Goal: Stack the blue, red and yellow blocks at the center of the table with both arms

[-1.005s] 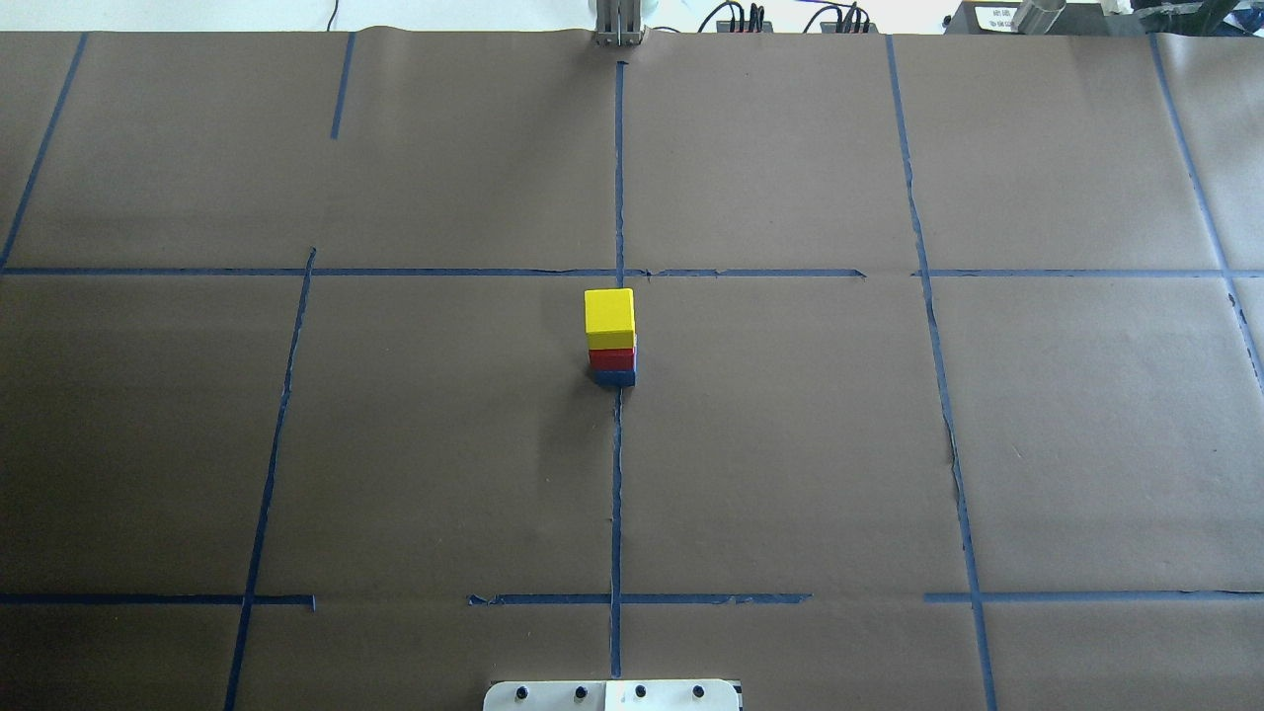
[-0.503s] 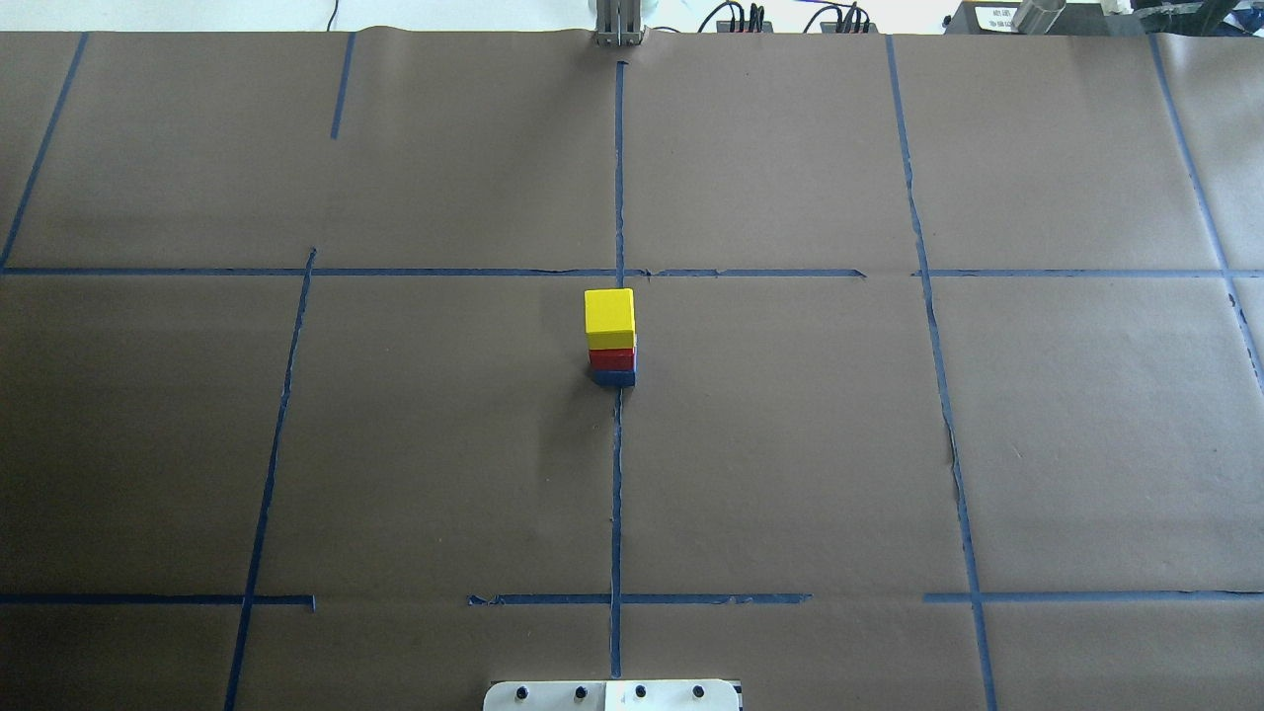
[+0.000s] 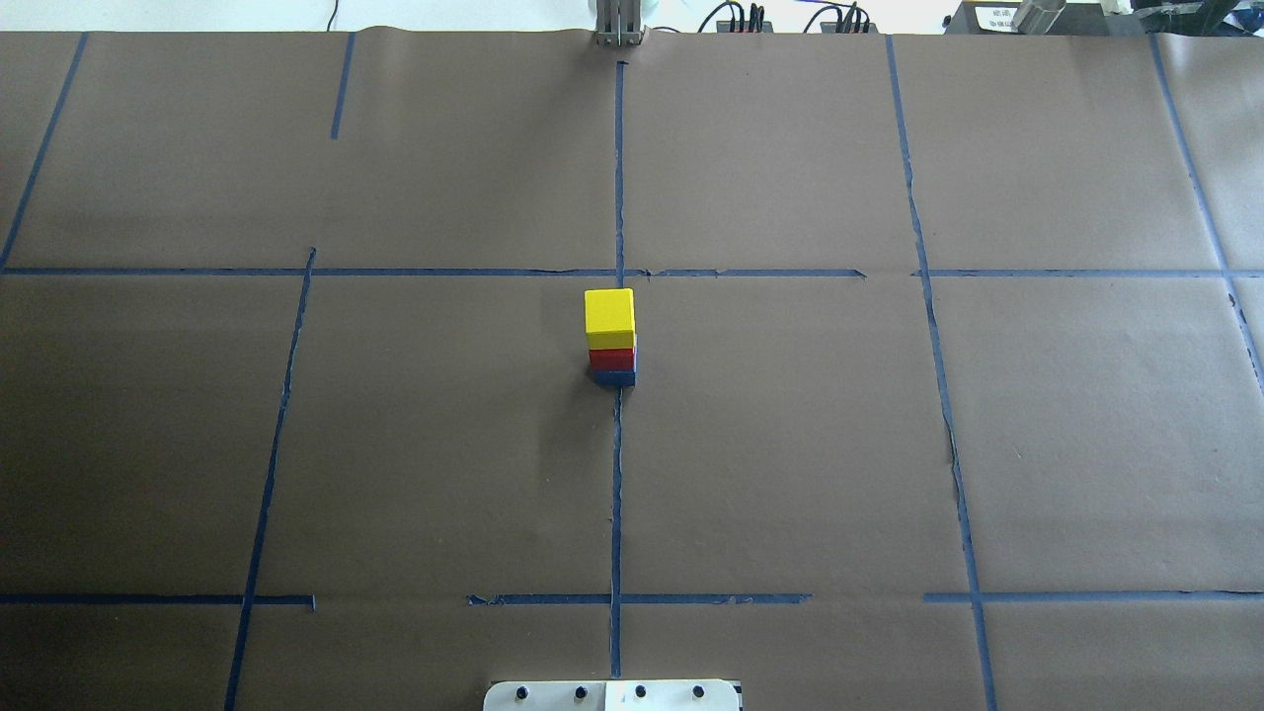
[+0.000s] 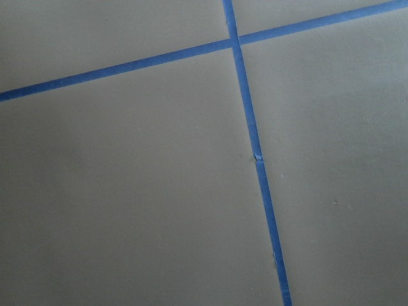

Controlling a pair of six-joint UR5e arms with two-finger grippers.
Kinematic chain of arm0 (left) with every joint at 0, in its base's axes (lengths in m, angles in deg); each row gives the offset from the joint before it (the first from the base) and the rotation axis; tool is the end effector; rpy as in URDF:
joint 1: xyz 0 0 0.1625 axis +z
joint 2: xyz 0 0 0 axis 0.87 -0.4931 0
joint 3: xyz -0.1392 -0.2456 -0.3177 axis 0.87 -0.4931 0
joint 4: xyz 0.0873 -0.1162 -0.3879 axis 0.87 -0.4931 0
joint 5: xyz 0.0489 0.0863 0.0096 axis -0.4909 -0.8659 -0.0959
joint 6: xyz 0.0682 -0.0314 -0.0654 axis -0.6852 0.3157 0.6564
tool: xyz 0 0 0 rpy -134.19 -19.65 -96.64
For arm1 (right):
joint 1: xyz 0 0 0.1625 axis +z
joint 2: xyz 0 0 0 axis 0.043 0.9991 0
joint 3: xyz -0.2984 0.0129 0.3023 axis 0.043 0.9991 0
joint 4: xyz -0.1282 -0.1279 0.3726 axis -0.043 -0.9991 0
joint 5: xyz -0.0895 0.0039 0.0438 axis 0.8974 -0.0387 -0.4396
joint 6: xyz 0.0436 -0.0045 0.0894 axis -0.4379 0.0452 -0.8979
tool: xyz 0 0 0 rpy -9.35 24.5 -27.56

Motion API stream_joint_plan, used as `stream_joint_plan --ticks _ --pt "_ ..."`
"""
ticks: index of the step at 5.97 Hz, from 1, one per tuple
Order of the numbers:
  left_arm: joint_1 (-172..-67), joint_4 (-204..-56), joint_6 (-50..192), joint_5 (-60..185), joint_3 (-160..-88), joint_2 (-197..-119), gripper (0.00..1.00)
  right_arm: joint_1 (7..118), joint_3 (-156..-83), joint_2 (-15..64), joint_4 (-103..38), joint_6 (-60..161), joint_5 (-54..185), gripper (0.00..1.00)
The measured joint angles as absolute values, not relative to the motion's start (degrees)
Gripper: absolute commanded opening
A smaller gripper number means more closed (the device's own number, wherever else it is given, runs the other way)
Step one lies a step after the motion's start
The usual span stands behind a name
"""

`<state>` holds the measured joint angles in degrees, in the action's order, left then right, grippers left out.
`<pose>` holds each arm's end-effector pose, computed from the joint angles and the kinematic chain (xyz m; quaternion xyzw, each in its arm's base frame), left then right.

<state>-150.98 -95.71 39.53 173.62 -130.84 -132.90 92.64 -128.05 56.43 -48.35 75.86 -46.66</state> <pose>-0.0702 -0.4421 0.6539 0.0053 0.3641 0.1120 0.9246 0.0638 -0.4015 0.6547 0.0067 -0.3844 -0.0582 0.9213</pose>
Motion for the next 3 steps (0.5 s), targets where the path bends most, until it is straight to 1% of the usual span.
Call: stream_joint_plan --ticks 3 --pt "-150.94 -95.80 39.53 173.62 -130.77 -132.31 1.00 92.64 -128.12 56.89 -48.28 75.89 -46.72 1.00"
